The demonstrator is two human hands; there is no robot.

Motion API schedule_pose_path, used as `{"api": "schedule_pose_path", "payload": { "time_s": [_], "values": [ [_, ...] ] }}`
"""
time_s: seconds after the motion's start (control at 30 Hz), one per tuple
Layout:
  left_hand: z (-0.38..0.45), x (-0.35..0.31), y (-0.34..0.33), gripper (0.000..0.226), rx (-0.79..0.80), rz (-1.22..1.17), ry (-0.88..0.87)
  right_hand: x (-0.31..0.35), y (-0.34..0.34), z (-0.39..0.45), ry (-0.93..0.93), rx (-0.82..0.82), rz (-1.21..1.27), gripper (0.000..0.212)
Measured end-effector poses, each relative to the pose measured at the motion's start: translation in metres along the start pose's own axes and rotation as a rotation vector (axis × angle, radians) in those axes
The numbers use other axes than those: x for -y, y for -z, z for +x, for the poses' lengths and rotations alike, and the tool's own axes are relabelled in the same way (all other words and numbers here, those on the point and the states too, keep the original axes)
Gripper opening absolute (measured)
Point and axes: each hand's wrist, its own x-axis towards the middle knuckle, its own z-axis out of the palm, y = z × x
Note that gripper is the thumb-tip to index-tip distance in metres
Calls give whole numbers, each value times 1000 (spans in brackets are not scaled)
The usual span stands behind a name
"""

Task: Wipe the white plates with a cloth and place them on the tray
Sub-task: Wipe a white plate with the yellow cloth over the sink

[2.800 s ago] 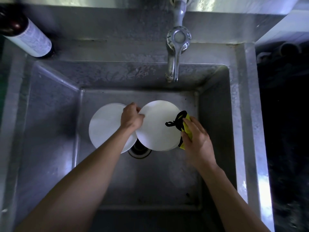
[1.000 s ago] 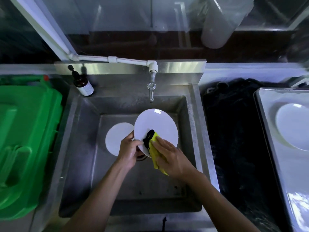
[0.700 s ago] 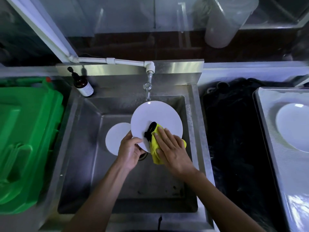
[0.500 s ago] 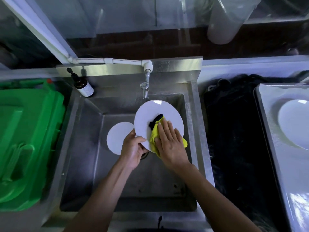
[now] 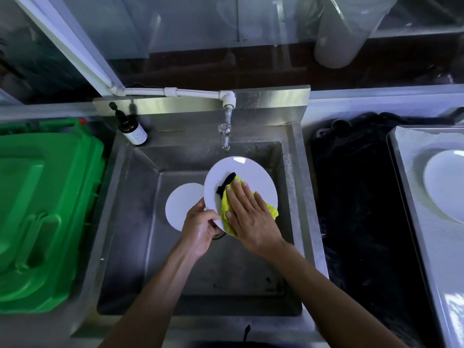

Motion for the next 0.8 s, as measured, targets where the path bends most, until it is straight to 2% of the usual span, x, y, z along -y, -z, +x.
{"api": "schedule_pose_path", "payload": {
  "time_s": [0.1, 0.23, 0.37, 0.47, 0.53, 0.67, 0.8],
  "values": [
    [-6, 1, 12, 50, 58, 96, 21, 11, 4, 15, 6, -53, -7, 65],
    [-15, -2, 33, 52, 111, 82, 27, 22, 6, 32, -20, -65, 7, 61],
    [-21, -9, 47, 50, 145, 88, 15, 53, 4, 34, 35, -96, -37, 63],
    [-25, -13, 54, 47, 130, 87, 18, 71, 7, 41, 90, -121, -32, 71],
    [-28, -17, 58, 49, 109, 101, -5, 73, 9, 48, 90, -137, -11, 68],
    [-32, -22, 65, 56, 54, 100, -30, 60, 13, 58, 19, -194, 49, 62],
    [-35, -19, 67, 58, 9, 51, -55, 48, 13, 63, -24, -215, -28, 61]
  ]
}}
